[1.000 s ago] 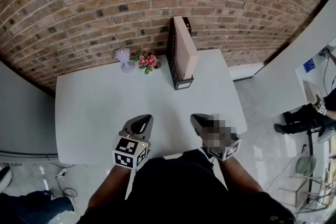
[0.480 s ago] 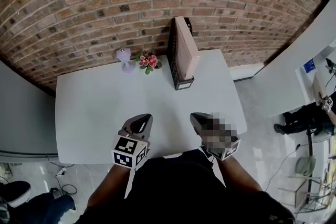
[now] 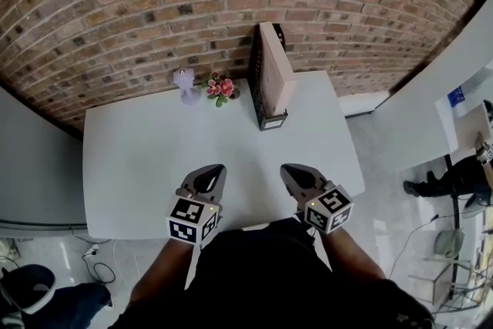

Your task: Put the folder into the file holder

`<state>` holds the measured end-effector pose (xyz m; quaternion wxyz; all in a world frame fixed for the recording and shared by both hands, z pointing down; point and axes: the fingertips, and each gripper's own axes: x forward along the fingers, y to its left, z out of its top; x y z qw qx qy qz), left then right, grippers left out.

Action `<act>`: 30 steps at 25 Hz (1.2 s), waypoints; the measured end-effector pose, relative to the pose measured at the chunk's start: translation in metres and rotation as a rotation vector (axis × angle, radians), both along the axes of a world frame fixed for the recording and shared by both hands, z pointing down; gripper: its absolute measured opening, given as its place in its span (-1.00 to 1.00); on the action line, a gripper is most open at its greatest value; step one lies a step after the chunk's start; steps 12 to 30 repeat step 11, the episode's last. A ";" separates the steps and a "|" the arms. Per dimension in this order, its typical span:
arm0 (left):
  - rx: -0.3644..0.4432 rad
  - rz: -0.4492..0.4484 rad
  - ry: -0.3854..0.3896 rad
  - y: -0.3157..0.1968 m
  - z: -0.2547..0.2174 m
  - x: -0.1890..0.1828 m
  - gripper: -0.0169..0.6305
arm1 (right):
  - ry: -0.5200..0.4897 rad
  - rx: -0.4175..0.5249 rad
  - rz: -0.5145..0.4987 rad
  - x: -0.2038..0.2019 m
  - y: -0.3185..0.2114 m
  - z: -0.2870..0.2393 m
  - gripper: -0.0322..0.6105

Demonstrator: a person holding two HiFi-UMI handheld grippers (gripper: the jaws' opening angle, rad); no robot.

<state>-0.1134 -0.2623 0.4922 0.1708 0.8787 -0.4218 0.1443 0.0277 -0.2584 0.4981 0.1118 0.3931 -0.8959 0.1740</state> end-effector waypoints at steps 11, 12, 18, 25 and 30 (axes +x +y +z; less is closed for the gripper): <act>-0.002 0.000 -0.001 0.001 0.002 -0.002 -0.93 | 0.004 -0.005 -0.008 -0.005 0.000 0.003 -0.89; -0.002 0.000 -0.001 0.001 0.002 -0.002 -0.93 | 0.004 -0.005 -0.008 -0.005 0.000 0.003 -0.89; -0.002 0.000 -0.001 0.001 0.002 -0.002 -0.93 | 0.004 -0.005 -0.008 -0.005 0.000 0.003 -0.89; -0.002 0.000 -0.001 0.001 0.002 -0.002 -0.93 | 0.004 -0.005 -0.008 -0.005 0.000 0.003 -0.89; -0.002 0.000 -0.001 0.001 0.002 -0.002 -0.93 | 0.004 -0.005 -0.008 -0.005 0.000 0.003 -0.89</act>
